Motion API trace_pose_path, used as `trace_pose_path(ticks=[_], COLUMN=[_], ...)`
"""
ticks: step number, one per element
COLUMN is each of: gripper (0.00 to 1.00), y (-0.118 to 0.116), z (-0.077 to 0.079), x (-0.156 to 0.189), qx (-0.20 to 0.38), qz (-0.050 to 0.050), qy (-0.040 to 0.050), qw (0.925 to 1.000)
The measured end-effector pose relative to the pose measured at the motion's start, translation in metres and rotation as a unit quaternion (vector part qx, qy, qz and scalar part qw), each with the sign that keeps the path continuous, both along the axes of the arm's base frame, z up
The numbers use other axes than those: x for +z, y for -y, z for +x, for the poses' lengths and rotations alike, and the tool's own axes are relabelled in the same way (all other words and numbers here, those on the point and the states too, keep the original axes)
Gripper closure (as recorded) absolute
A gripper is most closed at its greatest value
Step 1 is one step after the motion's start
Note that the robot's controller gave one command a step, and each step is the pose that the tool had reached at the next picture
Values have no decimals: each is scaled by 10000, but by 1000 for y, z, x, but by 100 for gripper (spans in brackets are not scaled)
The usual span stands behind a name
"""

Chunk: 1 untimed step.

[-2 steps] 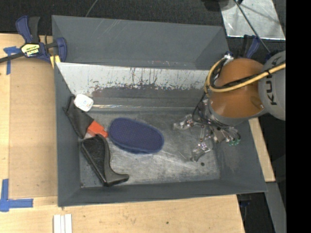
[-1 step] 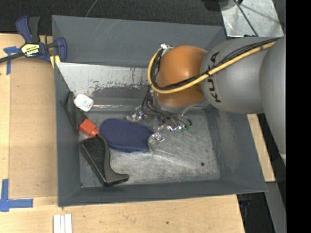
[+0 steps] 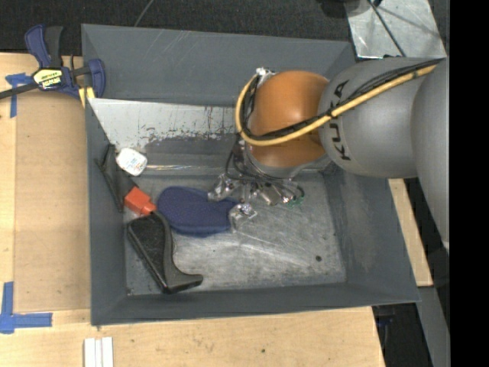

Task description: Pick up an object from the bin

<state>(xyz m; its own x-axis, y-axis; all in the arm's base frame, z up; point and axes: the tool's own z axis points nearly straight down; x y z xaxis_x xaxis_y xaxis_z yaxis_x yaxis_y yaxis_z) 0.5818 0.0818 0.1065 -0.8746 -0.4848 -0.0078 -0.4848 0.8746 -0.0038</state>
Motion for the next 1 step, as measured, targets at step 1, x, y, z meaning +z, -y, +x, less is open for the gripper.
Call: trace_pose_path(ticks=[1], gripper=[100], y=[-13], z=[11], x=[126], qx=[66], qz=[8], qy=[22], qw=[10000])
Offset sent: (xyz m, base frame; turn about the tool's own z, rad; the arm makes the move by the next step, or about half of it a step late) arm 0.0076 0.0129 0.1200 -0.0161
